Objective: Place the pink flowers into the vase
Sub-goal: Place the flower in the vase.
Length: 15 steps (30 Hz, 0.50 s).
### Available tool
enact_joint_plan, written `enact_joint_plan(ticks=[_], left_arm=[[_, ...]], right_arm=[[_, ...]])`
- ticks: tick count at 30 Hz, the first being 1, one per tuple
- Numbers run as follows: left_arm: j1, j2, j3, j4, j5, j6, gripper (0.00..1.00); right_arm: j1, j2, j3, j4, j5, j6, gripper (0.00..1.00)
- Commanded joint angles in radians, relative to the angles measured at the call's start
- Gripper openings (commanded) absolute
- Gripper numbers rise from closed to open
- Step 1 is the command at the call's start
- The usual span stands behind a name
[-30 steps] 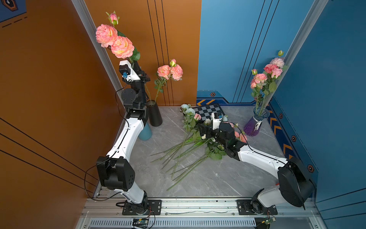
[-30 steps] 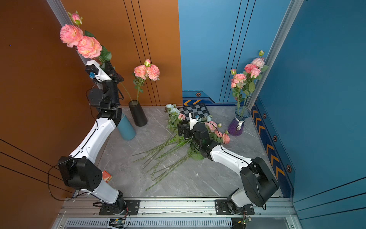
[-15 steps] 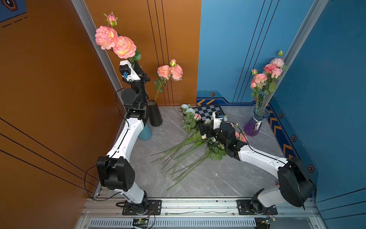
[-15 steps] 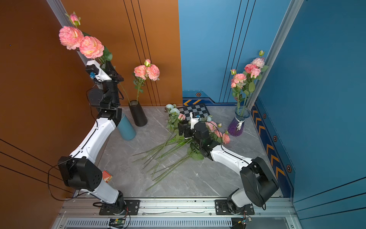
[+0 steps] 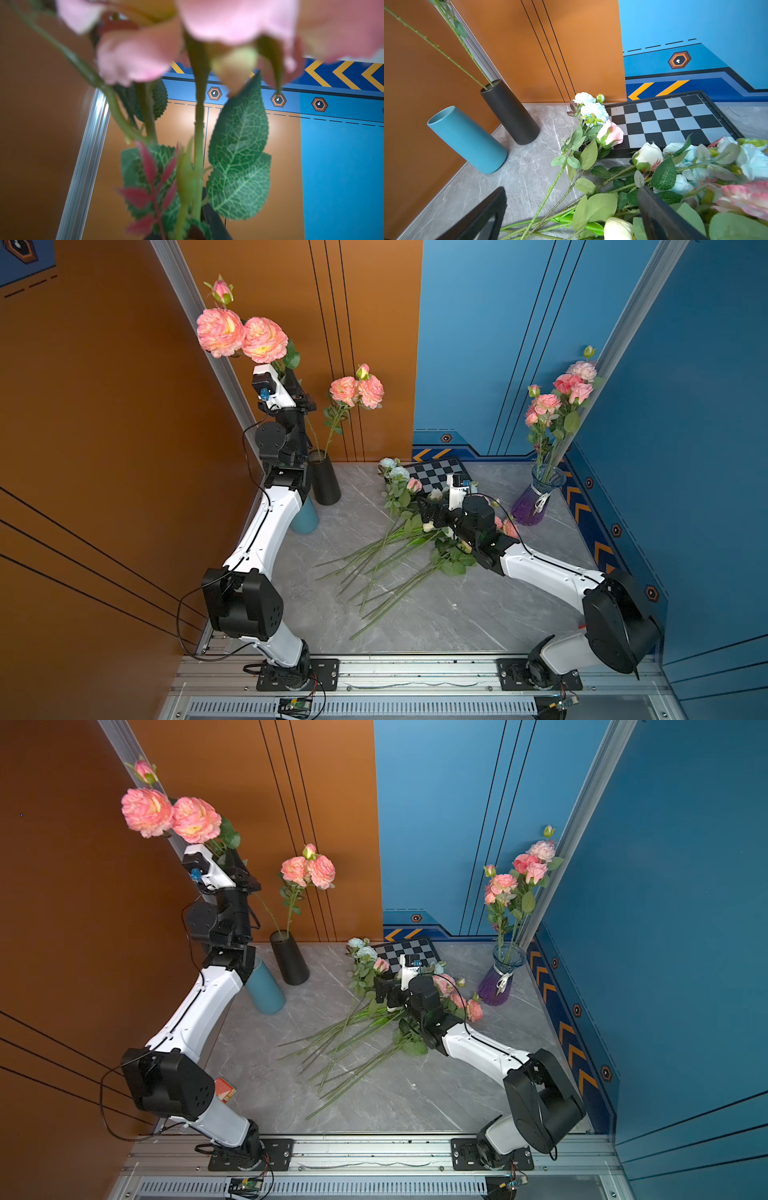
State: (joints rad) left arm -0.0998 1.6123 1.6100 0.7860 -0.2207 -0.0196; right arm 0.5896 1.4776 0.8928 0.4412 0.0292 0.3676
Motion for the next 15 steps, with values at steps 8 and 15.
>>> enact_joint_plan(ticks=[8, 15], left_arm=[[-0.024, -0.024, 0.048, -0.059, -0.014, 0.008, 0.17], [-0.036, -0.027, 0.056, -0.08, -0.026, 0.02, 0.16]], right_arm=[[-0.01, -0.008, 0.005, 0.023, -0.025, 0.022, 1.0], [-0.012, -0.016, -0.006, 0.033, -0.028, 0.033, 1.0]])
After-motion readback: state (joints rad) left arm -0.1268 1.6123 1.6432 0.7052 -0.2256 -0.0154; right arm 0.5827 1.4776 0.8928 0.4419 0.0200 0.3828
